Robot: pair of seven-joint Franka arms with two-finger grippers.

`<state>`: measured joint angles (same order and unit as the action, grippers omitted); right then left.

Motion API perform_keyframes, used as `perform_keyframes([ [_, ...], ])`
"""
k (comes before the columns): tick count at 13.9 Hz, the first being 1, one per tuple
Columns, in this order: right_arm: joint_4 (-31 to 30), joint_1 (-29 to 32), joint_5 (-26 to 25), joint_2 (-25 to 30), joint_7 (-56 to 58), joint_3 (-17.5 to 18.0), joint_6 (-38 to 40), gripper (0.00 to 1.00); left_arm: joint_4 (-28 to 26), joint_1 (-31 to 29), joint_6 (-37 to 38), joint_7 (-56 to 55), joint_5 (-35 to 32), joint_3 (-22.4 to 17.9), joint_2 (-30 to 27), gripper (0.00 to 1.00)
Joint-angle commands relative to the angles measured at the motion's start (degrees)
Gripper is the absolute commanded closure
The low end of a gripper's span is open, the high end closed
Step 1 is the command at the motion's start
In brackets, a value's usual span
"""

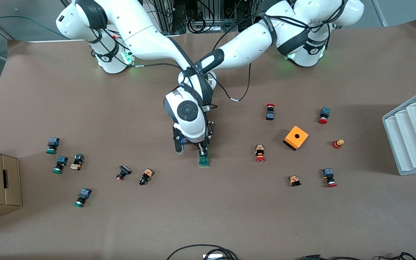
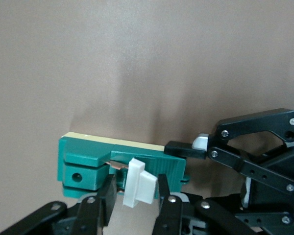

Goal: Close load switch with both arms
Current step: 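Push the white lever down with the right gripper to close it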

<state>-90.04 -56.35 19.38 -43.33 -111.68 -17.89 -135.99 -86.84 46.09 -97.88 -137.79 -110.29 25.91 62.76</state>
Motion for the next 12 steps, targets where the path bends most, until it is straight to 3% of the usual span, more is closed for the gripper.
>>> perform_keyframes([
  [1,1.54,0.72,1.71,-0.17,0.49,-0.48,-1.83,0.60,0.27,0.14,0.67,0.77,-0.02,0.20,0.08,0.50],
  [9,1.62,1.25,1.62,0.35,0.67,-0.48,-1.91,0.60,0.27,0.14,0.67,0.86,-0.02,0.20,0.17,0.52],
  [12,1.62,1.34,1.62,0.35,1.02,-0.48,-1.91,0.70,0.27,0.14,0.67,0.86,-0.10,0.20,0.17,0.52],
])
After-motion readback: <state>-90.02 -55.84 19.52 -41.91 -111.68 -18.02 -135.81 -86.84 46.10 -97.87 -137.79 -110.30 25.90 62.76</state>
